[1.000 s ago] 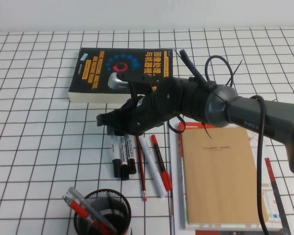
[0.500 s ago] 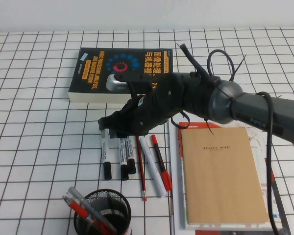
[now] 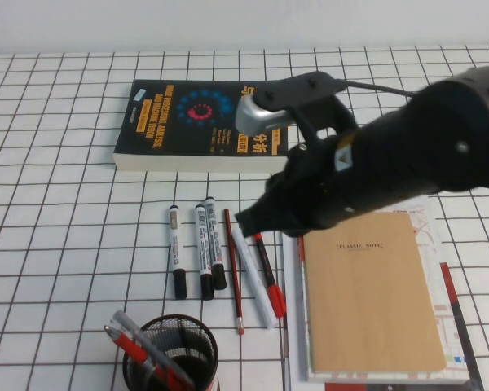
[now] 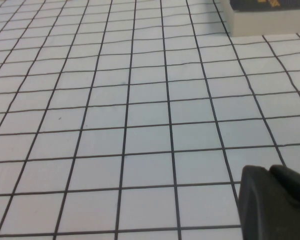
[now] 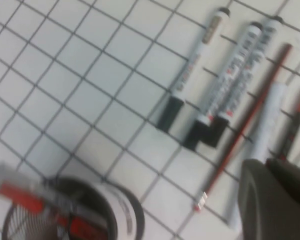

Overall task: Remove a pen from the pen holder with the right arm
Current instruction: 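Take a marker out of the pen holder and lay it on the table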

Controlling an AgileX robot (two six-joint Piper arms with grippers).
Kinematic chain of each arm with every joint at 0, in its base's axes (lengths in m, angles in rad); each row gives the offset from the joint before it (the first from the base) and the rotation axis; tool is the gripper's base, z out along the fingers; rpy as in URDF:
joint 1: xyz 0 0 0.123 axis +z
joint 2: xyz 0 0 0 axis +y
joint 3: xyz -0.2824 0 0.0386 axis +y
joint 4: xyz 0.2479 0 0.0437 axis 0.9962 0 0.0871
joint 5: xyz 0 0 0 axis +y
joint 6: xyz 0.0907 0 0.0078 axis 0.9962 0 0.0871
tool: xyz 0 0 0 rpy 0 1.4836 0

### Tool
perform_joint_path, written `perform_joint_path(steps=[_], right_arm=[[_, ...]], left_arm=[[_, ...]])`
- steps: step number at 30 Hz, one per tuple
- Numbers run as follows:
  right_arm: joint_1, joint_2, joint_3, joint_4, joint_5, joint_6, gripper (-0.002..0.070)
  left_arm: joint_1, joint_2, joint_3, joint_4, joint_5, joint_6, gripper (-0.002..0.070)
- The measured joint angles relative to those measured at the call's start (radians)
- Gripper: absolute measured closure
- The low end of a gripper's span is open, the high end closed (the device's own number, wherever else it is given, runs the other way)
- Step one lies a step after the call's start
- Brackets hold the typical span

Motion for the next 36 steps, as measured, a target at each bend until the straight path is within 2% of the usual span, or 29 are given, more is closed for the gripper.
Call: perform_joint_path(steps=[9, 17, 23, 30, 36], right_arm=[[0.0, -0.342, 0.275, -0.029, 0.034, 0.0, 0.069], [0.0, -0.428, 0.315, -0.076, 0.19, -0.052, 0.069], [0.0, -0.428, 0.317, -0.086, 0.204, -0.08, 0.0691], [-0.029, -0.529, 0.484, -0.149, -0.03, -0.08, 0.0692], [-0.198, -0.745, 0.828, -0.161, -0.349, -0.08, 0.0692]], left_arm=[[0.0, 0.0, 0.0, 0.0, 0.0, 0.0, 0.068], [0.0, 0.0, 0.0, 0.0, 0.0, 0.0, 0.068], [0.0, 0.0, 0.0, 0.0, 0.0, 0.0, 0.0679], [0.0, 0.0, 0.0, 0.0, 0.0, 0.0, 0.0679], [0.0, 0.0, 0.0, 0.0, 0.0, 0.0, 0.0679]])
